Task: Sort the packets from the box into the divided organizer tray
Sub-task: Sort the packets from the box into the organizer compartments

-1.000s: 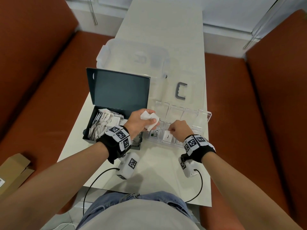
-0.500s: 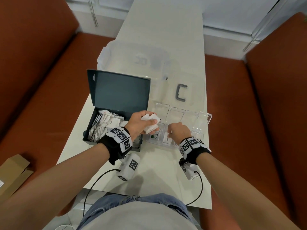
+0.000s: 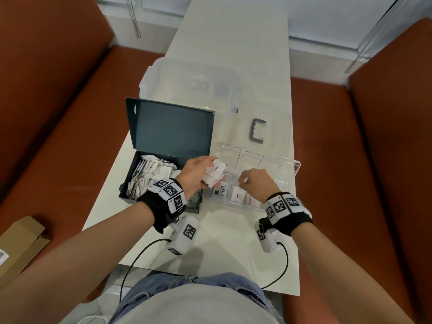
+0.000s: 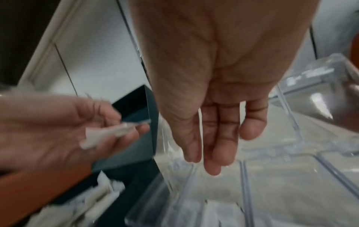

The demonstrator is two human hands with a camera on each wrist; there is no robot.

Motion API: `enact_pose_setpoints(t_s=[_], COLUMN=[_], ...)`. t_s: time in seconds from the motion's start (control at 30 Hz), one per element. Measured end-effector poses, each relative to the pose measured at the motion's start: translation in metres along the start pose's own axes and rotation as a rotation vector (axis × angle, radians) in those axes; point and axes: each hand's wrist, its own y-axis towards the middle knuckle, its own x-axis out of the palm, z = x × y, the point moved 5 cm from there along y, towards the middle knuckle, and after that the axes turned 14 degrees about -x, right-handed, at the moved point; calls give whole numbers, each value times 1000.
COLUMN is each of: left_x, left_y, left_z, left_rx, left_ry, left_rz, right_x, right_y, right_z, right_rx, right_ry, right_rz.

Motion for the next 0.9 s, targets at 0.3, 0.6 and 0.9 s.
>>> enact_pose_setpoints(t_s=[0.3, 0.6, 0.9], left_x=[14, 30, 15], left_y=[-1, 0, 5], left_z=[2, 1, -3], left_rx=[67, 109, 75], left_ry=[90, 255, 194], left_rz=[-58, -52, -5], right_x=[-43, -40, -37], right_y=[-12, -14, -7], right_z=[-14, -14, 19], right_rx=[-77, -54, 70], right_ry=[335, 526, 388], right_rz=[237, 351, 340])
